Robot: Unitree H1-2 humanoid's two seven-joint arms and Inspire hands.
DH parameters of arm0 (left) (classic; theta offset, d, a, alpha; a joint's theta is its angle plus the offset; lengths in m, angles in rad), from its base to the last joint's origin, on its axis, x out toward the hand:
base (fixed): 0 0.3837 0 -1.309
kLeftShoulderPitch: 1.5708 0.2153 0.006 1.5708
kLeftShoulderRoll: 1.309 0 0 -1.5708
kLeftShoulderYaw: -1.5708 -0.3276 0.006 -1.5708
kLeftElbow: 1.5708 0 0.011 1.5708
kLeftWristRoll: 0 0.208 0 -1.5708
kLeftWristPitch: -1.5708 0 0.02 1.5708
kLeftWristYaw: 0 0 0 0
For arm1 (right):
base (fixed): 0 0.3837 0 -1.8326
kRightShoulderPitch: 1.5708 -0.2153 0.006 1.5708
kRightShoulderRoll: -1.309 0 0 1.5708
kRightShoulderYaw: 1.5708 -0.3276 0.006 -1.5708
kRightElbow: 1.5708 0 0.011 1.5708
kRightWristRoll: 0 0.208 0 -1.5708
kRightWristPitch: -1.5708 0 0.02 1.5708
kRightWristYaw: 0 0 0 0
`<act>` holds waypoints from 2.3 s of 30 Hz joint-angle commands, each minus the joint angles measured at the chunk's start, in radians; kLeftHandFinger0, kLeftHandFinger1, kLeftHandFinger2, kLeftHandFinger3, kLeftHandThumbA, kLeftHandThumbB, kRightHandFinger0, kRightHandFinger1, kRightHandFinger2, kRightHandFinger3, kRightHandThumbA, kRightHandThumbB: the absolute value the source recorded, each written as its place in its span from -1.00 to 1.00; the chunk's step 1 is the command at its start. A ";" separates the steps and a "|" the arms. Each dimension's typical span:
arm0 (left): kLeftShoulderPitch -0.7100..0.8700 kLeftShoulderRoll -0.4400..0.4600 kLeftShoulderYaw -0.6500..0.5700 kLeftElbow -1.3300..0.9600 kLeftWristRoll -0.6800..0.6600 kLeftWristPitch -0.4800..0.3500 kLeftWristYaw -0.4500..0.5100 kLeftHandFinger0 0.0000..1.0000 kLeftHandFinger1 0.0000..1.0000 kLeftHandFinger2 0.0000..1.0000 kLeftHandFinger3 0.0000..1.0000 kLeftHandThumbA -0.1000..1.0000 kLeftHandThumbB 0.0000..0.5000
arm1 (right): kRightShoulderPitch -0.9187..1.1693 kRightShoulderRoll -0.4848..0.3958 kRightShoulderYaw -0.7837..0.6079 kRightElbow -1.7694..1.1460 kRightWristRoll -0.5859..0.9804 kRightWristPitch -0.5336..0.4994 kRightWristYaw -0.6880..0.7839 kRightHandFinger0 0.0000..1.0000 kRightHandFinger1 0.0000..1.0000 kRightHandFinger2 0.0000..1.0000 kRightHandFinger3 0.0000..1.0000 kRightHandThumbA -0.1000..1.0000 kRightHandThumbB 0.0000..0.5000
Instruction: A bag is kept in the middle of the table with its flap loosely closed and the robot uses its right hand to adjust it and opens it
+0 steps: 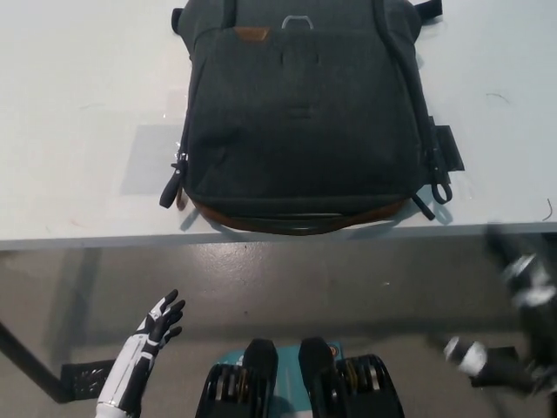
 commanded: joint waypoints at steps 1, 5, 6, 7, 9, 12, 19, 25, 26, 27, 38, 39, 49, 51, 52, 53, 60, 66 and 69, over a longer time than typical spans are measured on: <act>0.039 0.011 -0.008 -0.046 0.014 -0.045 -0.011 1.00 1.00 1.00 1.00 1.00 -0.45 | -0.132 -0.046 -0.041 -0.056 0.090 0.152 0.017 1.00 1.00 1.00 1.00 1.00 0.55; 0.070 0.007 -0.008 -0.053 0.008 -0.058 -0.012 1.00 1.00 1.00 1.00 1.00 -0.60 | -0.301 -0.117 -0.058 -0.007 0.238 0.314 0.071 1.00 1.00 1.00 1.00 1.00 0.51; 0.072 0.007 -0.010 -0.054 0.009 -0.056 -0.012 1.00 1.00 1.00 1.00 1.00 -0.55 | -0.336 -0.122 -0.064 0.011 0.254 0.343 0.071 1.00 1.00 1.00 1.00 1.00 0.47; 0.073 0.006 -0.011 -0.055 0.010 -0.056 -0.013 1.00 1.00 1.00 1.00 1.00 -0.51 | -0.367 -0.127 -0.067 0.027 0.265 0.365 0.073 1.00 1.00 1.00 1.00 1.00 0.38; 0.072 0.005 -0.010 -0.051 0.011 -0.059 -0.011 1.00 1.00 1.00 1.00 1.00 -0.43 | -0.448 -0.141 -0.064 0.074 0.281 0.415 0.090 1.00 1.00 1.00 1.00 1.00 0.20; 0.073 0.007 -0.009 -0.054 0.013 -0.056 -0.012 1.00 1.00 1.00 1.00 1.00 -0.46 | -0.556 -0.145 -0.051 0.188 0.277 0.429 0.117 1.00 1.00 1.00 1.00 1.00 0.08; 0.072 0.004 -0.011 -0.049 0.011 -0.053 -0.013 1.00 1.00 1.00 1.00 1.00 -0.42 | -0.772 -0.112 -0.043 0.448 0.370 0.494 0.211 1.00 1.00 1.00 1.00 1.00 0.20; 0.074 0.004 -0.014 -0.051 0.016 -0.047 -0.013 1.00 1.00 1.00 1.00 1.00 -0.35 | -0.912 -0.066 -0.066 0.654 0.468 0.558 0.290 1.00 1.00 1.00 1.00 1.00 0.51; 0.074 0.005 -0.014 -0.052 0.015 -0.046 -0.013 1.00 1.00 1.00 1.00 1.00 -0.39 | -0.934 -0.059 -0.072 0.688 0.482 0.571 0.303 1.00 1.00 1.00 1.00 1.00 0.52; 0.073 0.006 -0.014 -0.053 0.013 -0.046 -0.015 1.00 1.00 1.00 1.00 1.00 -0.41 | -0.944 -0.056 -0.070 0.704 0.481 0.571 0.312 1.00 1.00 1.00 1.00 1.00 0.56; 0.066 0.010 -0.016 -0.045 0.013 -0.051 -0.018 1.00 1.00 1.00 1.00 1.00 -0.35 | -1.039 0.015 -0.095 0.939 0.534 0.598 0.423 1.00 1.00 1.00 1.00 1.00 0.67; 0.066 0.011 -0.016 -0.049 0.014 -0.047 -0.018 1.00 1.00 1.00 1.00 1.00 -0.35 | -1.040 0.017 -0.089 0.950 0.531 0.594 0.435 1.00 1.00 1.00 1.00 1.00 0.65; 0.065 0.017 -0.015 -0.051 0.013 -0.044 -0.025 1.00 1.00 1.00 1.00 1.00 -0.29 | -0.973 0.036 -0.044 0.943 0.492 0.584 0.474 1.00 1.00 1.00 1.00 1.00 0.54; 0.063 0.016 -0.013 -0.052 0.009 -0.041 -0.026 1.00 1.00 1.00 1.00 1.00 -0.31 | -0.953 0.037 -0.037 0.930 0.485 0.593 0.466 1.00 1.00 1.00 1.00 1.00 0.58; 0.063 0.016 -0.013 -0.052 0.008 -0.043 -0.028 1.00 1.00 1.00 1.00 1.00 -0.30 | -0.940 0.036 -0.038 0.933 0.489 0.592 0.473 1.00 1.00 1.00 1.00 1.00 0.55; 0.063 0.016 -0.013 -0.052 0.008 -0.044 -0.029 1.00 1.00 1.00 1.00 1.00 -0.27 | -0.931 0.034 -0.038 0.935 0.488 0.589 0.476 1.00 1.00 1.00 1.00 1.00 0.54; 0.067 0.015 -0.010 -0.049 0.009 -0.052 -0.029 1.00 1.00 1.00 1.00 1.00 -0.25 | -0.911 -0.004 -0.042 0.943 0.482 0.565 0.503 1.00 1.00 1.00 1.00 1.00 0.59; 0.063 0.013 -0.010 -0.043 0.007 -0.048 -0.030 1.00 1.00 1.00 1.00 1.00 -0.20 | -0.929 -0.060 -0.069 0.854 0.477 0.551 0.476 1.00 1.00 1.00 1.00 1.00 0.63; 0.069 0.015 -0.009 -0.046 0.004 -0.049 -0.033 1.00 1.00 1.00 1.00 1.00 -0.24 | -0.941 -0.085 -0.102 0.802 0.492 0.566 0.453 1.00 1.00 1.00 1.00 1.00 0.63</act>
